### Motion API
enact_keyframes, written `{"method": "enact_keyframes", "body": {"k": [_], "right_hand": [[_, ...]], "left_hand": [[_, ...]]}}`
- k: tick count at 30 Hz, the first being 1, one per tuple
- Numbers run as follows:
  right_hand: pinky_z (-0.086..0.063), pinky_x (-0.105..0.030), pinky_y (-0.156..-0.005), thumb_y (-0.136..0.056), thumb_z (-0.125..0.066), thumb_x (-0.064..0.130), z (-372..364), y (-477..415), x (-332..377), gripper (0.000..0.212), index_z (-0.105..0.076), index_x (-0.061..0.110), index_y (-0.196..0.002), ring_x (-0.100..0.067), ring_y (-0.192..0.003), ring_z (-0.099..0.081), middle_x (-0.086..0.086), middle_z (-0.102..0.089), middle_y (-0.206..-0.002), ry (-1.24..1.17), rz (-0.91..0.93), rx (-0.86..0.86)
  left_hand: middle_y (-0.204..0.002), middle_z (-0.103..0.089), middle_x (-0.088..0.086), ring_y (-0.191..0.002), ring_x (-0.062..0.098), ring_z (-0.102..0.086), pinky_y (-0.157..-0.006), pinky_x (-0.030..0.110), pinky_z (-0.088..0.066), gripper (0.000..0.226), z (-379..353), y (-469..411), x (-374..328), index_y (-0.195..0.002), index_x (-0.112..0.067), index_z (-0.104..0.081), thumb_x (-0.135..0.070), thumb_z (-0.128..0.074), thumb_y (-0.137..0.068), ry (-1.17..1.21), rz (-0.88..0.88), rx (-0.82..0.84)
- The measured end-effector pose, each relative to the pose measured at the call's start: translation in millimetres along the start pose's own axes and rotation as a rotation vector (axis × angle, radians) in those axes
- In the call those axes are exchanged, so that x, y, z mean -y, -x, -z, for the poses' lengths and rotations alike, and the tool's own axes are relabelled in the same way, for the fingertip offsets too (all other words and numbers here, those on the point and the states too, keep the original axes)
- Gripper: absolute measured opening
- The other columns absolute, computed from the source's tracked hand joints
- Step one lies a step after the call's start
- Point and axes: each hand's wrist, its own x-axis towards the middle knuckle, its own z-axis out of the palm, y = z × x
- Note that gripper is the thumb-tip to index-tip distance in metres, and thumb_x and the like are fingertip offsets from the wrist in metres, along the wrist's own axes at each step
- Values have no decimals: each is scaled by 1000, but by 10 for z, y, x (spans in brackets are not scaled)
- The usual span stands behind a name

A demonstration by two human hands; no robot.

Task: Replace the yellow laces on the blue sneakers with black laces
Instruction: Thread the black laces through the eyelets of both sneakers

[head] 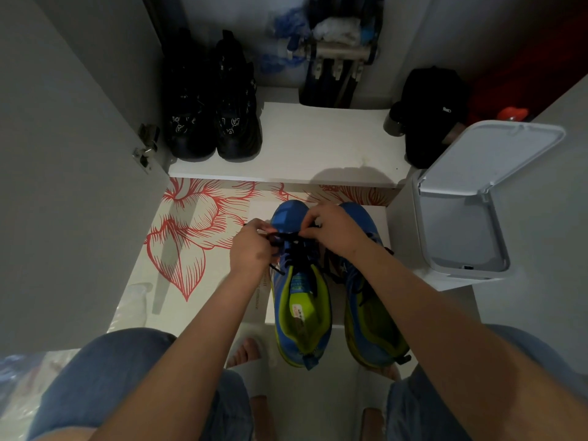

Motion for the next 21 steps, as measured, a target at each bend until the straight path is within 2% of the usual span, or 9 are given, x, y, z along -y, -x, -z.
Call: {"method": "enact_keyframes", "body": {"k": [2, 4, 6, 8, 10, 13, 15, 17, 21], "right_hand": [[-47, -34, -79, -91, -60, 16, -18, -30, -32, 14, -57, 17, -77, -14, -81, -56, 4, -58, -86, -53, -85, -59], [-49, -36, -72, -98, -46, 18, -18, -43, -19, 13, -50, 14, -86, -20, -69, -57, -5, -60, -92, -229, -205, -98], [-49, -25, -54, -102, -35, 15, 7, -40, 25, 12, -44, 8, -100, -19, -56, -54, -7, -58, -93, -477, -315, -122], [-45, -19, -43, -103, -31, 14, 33, -21, 73, 12, -40, 7, -107, -18, -53, -52, -7, -56, -97, -574, -366, -132], [-46, -22, -51, -103, -31, 15, 41, -16, 86, 13, -41, 8, -107, -17, -55, -52, -7, -56, -100, -540, -350, -104], [-43, -29, -63, -102, -35, 20, 43, -8, 95, 22, -45, 3, -113, -16, -58, -53, -8, -56, -101, -463, -305, -66], [-43, -33, -66, -101, -38, 23, 49, -8, 100, 31, -48, -1, -116, -17, -58, -55, -10, -56, -101, -449, -285, -67], [-44, -35, -69, -99, -43, 27, 56, 12, 102, 33, -49, -1, -115, -16, -59, -56, -9, -58, -101, -433, -268, -63], [-49, -22, -63, -90, -62, 20, 85, 59, 72, 29, -54, 0, -110, -12, -61, -59, 0, -58, -86, -438, -237, -17]], "left_hand": [[-93, -63, 17, -72, 34, -63, -75, 50, -57, 30, -7, -1, 5, -92, -9, -58, 17, -46, -83, 10, -10, -8], [-86, -63, 14, -69, 33, -63, -75, 51, -56, 32, -21, -10, 17, -95, -10, -60, 16, -42, -84, 15, -13, -6], [-78, -60, 10, -60, 28, -58, -74, 50, -54, 33, -28, 1, 18, -97, -9, -60, 14, -40, -85, 22, -26, -8], [-79, -60, 7, -58, 25, -58, -71, 48, -56, 31, -37, -4, 36, -96, -12, -62, 10, -42, -88, -12, -77, -19], [-82, -62, 3, -63, 24, -61, -72, 47, -57, 28, -57, 7, 40, -95, -18, -64, 2, -45, -92, -76, -143, -32], [-97, -68, 2, -79, 23, -64, -77, 43, -56, 26, -101, 16, 38, -91, -19, -72, -6, -48, -93, -132, -216, -52], [-103, -68, 3, -88, 23, -64, -78, 42, -56, 22, -118, 8, 29, -91, -17, -74, -7, -54, -91, -174, -251, -42], [-102, -66, 5, -89, 25, -64, -77, 43, -55, 21, -120, -20, 35, -93, -16, -74, -4, -59, -86, -210, -268, -23], [-100, -67, 8, -82, 20, -60, -73, 35, -54, 13, -92, -60, 35, -91, -13, -73, -7, -64, -85, -288, -268, -21]]}}
